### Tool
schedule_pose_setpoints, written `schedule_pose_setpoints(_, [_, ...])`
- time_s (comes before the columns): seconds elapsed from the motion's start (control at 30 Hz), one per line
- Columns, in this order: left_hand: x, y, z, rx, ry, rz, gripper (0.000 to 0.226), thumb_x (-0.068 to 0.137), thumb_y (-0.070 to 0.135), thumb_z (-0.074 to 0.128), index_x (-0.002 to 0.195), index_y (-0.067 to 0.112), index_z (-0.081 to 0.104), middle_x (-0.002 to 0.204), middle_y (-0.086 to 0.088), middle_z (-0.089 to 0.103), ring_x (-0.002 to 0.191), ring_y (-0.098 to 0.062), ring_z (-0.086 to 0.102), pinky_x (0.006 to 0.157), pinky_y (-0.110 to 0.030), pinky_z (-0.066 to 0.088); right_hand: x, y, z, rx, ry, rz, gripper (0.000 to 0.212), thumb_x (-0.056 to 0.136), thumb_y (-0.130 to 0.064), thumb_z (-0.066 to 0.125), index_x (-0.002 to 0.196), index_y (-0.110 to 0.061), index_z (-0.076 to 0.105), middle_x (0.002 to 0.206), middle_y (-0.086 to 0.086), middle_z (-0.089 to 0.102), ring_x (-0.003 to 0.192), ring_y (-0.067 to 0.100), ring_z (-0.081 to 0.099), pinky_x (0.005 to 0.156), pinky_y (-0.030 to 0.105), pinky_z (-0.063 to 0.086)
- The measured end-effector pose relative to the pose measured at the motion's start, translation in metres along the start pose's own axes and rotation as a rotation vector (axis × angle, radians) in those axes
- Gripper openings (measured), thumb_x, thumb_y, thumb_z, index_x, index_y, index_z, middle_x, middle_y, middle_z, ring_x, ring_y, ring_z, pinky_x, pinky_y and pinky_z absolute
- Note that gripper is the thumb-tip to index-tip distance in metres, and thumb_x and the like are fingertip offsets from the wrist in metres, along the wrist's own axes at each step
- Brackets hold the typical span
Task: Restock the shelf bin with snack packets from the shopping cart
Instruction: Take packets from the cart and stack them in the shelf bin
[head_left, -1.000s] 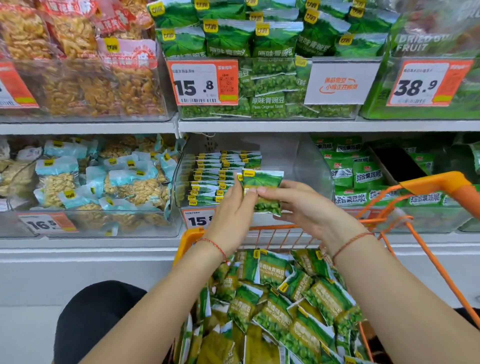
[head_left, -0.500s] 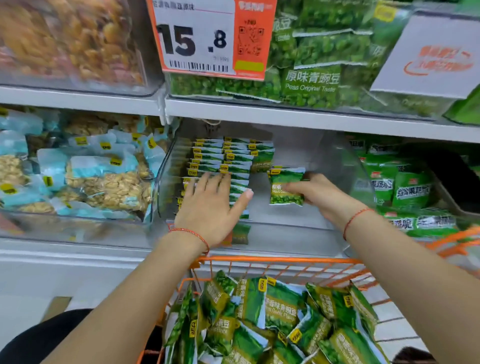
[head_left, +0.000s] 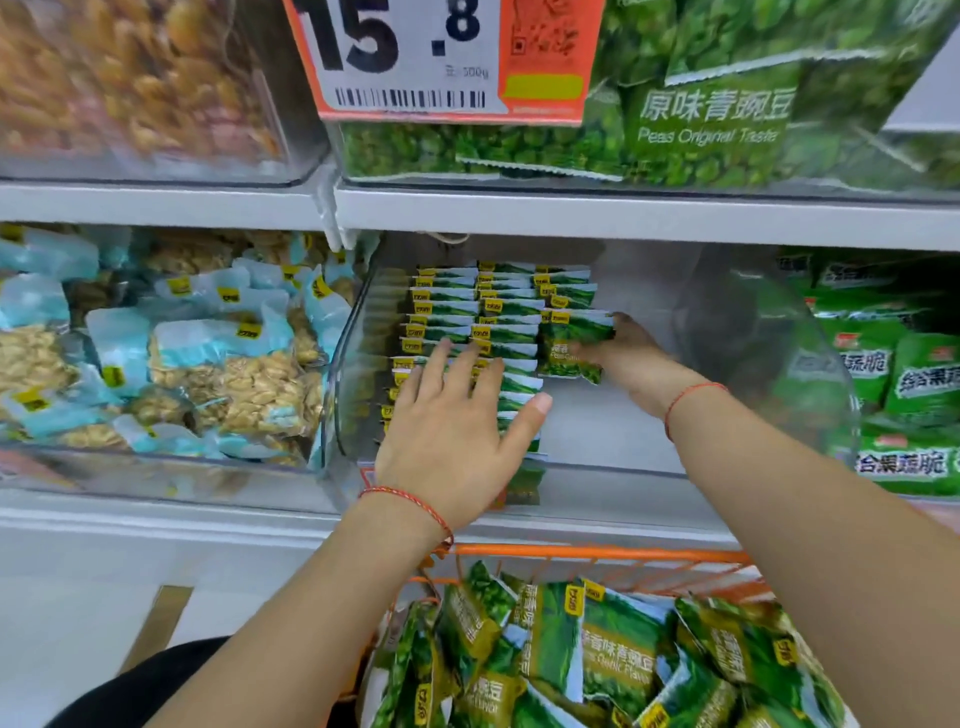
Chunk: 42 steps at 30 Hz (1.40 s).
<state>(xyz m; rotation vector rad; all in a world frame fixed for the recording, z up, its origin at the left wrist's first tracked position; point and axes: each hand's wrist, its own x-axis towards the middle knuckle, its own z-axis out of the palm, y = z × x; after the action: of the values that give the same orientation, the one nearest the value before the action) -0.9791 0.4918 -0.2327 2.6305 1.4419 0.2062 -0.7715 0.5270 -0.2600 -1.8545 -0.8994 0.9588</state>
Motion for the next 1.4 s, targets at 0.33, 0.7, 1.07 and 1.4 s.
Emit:
schedule_pose_setpoints(0.33, [-0.001, 0.001, 0.001, 0.026, 0.037, 0.000, 0.090, 0.077, 0.070, -0.011, 0.146, 0.028, 0.030, 0.157, 0.002, 0.019, 0.146, -0.019, 0.001, 0.117, -0.037, 0.005, 0.003, 0.005, -0.003, -0.279, 0.128, -0.094, 0.040, 0.081, -0.023, 0.073, 0.118, -0.015, 0.062, 0.120, 0.004, 0.065, 0.114, 0.023, 0.058, 0.097, 0.033, 0.046])
schedule_pose_setpoints(0.7, [-0.001, 0.001, 0.002, 0.032, 0.054, -0.007, 0.090, 0.077, 0.069, -0.009, 0.145, 0.028, 0.034, 0.156, 0.002, 0.023, 0.146, -0.020, 0.004, 0.117, -0.038, 0.007, 0.002, 0.007, 0.001, -0.409, 0.038, -0.112, 0.034, 0.079, -0.019, 0.072, 0.112, -0.016, 0.063, 0.113, 0.005, 0.068, 0.101, 0.021, 0.061, 0.079, 0.025, 0.045])
schedule_pose_setpoints(1.07, [-0.001, 0.001, 0.002, 0.046, 0.039, -0.005, 0.090, 0.077, 0.068, -0.010, 0.145, 0.028, 0.033, 0.156, 0.002, 0.022, 0.146, -0.019, 0.004, 0.117, -0.038, 0.006, -0.001, 0.010, -0.003, -0.686, 0.037, -0.084, 0.028, 0.086, -0.043, 0.063, 0.084, -0.015, 0.062, 0.084, 0.006, 0.059, 0.077, 0.023, 0.051, 0.051, 0.026, 0.032])
schedule_pose_setpoints(1.4, [-0.001, 0.001, 0.001, 0.041, 0.032, -0.008, 0.087, 0.079, 0.068, -0.006, 0.143, 0.028, 0.037, 0.155, 0.002, 0.025, 0.146, -0.020, 0.006, 0.117, -0.038, 0.008, -0.002, 0.012, -0.001, -0.685, 0.044, -0.051, 0.041, 0.082, -0.061, 0.056, 0.081, -0.019, 0.060, 0.073, -0.001, 0.055, 0.075, 0.022, 0.054, 0.056, 0.028, 0.035])
